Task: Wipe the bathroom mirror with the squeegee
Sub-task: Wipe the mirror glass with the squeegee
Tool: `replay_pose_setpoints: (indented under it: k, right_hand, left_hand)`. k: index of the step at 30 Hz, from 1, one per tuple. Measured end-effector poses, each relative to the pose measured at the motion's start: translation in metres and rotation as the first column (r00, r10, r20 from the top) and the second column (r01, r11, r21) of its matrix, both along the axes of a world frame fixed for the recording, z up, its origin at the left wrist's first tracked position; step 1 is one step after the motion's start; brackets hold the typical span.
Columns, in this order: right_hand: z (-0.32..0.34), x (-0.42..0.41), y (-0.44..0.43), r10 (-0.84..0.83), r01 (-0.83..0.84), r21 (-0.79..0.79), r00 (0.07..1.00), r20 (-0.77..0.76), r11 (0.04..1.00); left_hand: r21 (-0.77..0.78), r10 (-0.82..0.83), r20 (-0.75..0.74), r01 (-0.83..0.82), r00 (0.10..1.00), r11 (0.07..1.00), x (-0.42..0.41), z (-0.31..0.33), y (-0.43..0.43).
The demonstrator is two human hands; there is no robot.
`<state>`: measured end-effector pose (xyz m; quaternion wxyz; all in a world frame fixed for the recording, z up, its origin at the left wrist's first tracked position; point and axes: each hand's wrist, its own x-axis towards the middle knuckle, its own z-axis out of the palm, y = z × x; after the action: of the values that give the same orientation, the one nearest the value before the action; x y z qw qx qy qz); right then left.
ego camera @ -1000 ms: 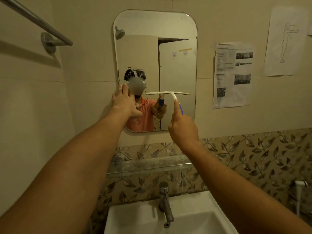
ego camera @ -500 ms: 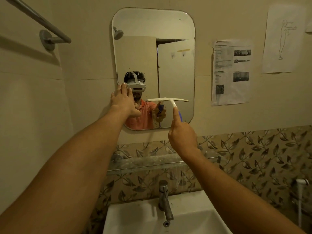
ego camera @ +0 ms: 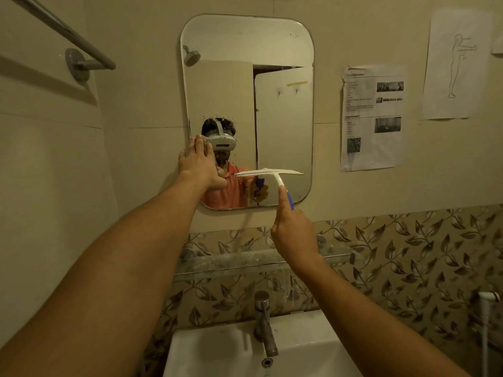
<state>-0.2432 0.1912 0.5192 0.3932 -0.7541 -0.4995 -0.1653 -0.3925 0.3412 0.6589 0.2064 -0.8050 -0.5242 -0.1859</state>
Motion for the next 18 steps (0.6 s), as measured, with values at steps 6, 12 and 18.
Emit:
replay_pose_setpoints:
  k: [6, 12, 18]
  right_hand:
    - [-0.014, 0.0, -0.003, -0.006, 0.006, -0.016, 1.0, 0.002, 1.0]
    - [-0.028, 0.0, -0.004, -0.018, 0.018, -0.029, 1.0, -0.012, 0.999]
    - [-0.039, 0.002, -0.005, -0.024, 0.022, -0.066, 0.999, -0.03, 0.998]
  left_hand:
    - [-0.014, 0.008, -0.007, -0.008, 1.0, 1.0, 0.0, 0.003, 0.0]
    - [-0.023, 0.014, -0.016, -0.015, 1.0, 1.0, 0.0, -0.001, -0.003]
    - [-0.033, 0.016, -0.021, -0.017, 1.0, 0.999, -0.001, -0.003, -0.004]
